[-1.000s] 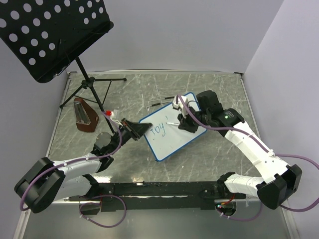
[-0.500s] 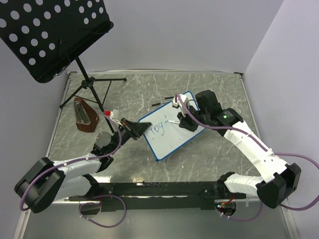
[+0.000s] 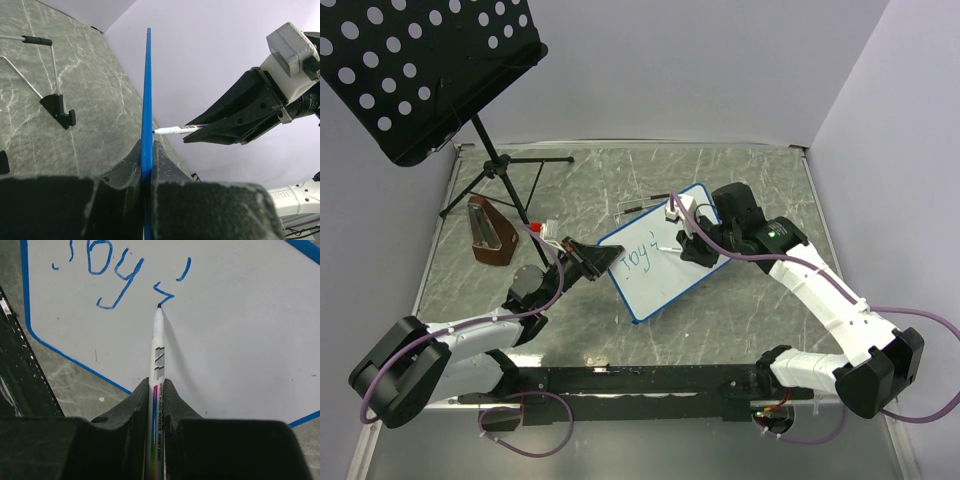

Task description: Write a sentence on the whiteboard

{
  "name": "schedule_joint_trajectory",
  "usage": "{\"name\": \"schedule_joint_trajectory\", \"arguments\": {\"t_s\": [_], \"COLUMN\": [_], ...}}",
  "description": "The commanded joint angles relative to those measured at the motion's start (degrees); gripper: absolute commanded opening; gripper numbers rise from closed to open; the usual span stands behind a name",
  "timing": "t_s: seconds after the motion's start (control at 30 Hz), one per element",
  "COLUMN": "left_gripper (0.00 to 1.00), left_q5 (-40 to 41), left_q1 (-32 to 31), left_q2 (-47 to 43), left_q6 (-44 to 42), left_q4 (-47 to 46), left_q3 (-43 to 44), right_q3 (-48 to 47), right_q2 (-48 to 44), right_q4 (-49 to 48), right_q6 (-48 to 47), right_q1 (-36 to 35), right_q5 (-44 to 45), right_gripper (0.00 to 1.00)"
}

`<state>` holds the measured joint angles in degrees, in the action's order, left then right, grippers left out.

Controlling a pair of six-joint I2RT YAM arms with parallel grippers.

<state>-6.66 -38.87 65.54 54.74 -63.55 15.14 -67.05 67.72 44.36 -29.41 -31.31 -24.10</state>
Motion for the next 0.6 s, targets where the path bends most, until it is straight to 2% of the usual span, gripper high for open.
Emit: {"name": "schedule_joint_trajectory", "arguments": {"t_s": [0.0, 0.23, 0.43, 0.57], "left_gripper": [0.01, 0.01, 0.01, 0.01], "left_q5": [-1.1, -1.3, -1.3, -1.5], "left_q1": [-0.1, -0.1, 0.0, 0.1], "left_q2": [-1.7, -1.6, -1.5, -1.1], "left_q6": [2.2, 2.3, 2.3, 2.3], "left_q4": [-10.6, -10.6, -10.5, -10.7], "left_q3": [1.9, 2.0, 2.1, 2.2], "right_q3": [-1.2, -1.8, -2.6, -3.6], "right_q2": [-1.0, 0.6, 0.0, -0.6], "right_q4": [2.8, 4.8, 0.0, -2.2], "right_q6": [-2.8, -3.6, -0.1, 1.3], "right_q1": [-0.2, -0.1, 0.1, 0.6], "right_q5": [-1.3, -0.8, 4.3, 4.0], "right_gripper": [0.0, 0.0, 0.0, 0.0]}}
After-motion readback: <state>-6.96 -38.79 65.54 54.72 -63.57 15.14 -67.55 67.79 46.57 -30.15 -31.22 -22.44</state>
